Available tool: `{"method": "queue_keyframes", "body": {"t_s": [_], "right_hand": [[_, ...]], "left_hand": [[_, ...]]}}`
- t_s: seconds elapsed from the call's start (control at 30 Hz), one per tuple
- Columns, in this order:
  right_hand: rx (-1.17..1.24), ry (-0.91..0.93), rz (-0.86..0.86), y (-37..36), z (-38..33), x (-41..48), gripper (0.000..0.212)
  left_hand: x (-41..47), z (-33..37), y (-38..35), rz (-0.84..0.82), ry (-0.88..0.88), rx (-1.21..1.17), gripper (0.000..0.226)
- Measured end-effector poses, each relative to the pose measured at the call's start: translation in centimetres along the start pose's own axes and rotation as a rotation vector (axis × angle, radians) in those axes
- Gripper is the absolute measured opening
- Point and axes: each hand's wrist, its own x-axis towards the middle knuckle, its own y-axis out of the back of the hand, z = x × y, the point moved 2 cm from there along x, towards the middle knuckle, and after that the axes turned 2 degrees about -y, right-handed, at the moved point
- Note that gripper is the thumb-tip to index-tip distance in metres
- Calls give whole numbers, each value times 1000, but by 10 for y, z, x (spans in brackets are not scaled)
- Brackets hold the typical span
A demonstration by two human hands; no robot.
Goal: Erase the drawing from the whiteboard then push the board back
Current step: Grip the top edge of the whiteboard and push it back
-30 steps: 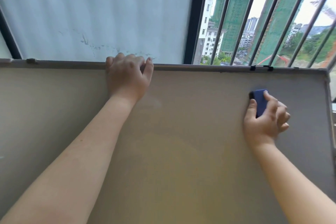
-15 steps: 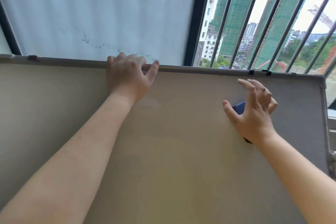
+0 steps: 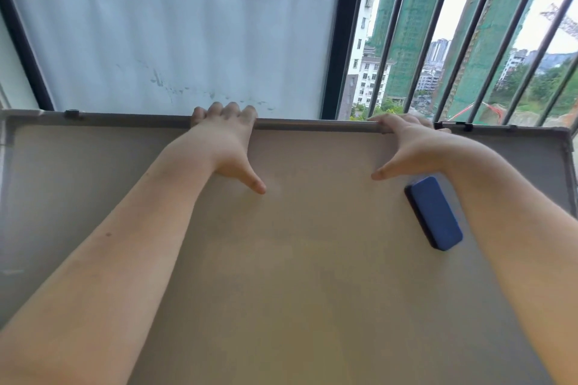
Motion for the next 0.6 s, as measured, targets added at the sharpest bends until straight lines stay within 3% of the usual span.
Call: {"method": "queue_keyframes", "body": {"t_s": [0.33,0.6], "right_hand": [[21,-26,-7,4,12,0,122],[33,3,77,8,11,-7,115]], "left_hand": [[-7,3,3,11,36,37,113],[-20,3,6,63,18,-15,111]]}}
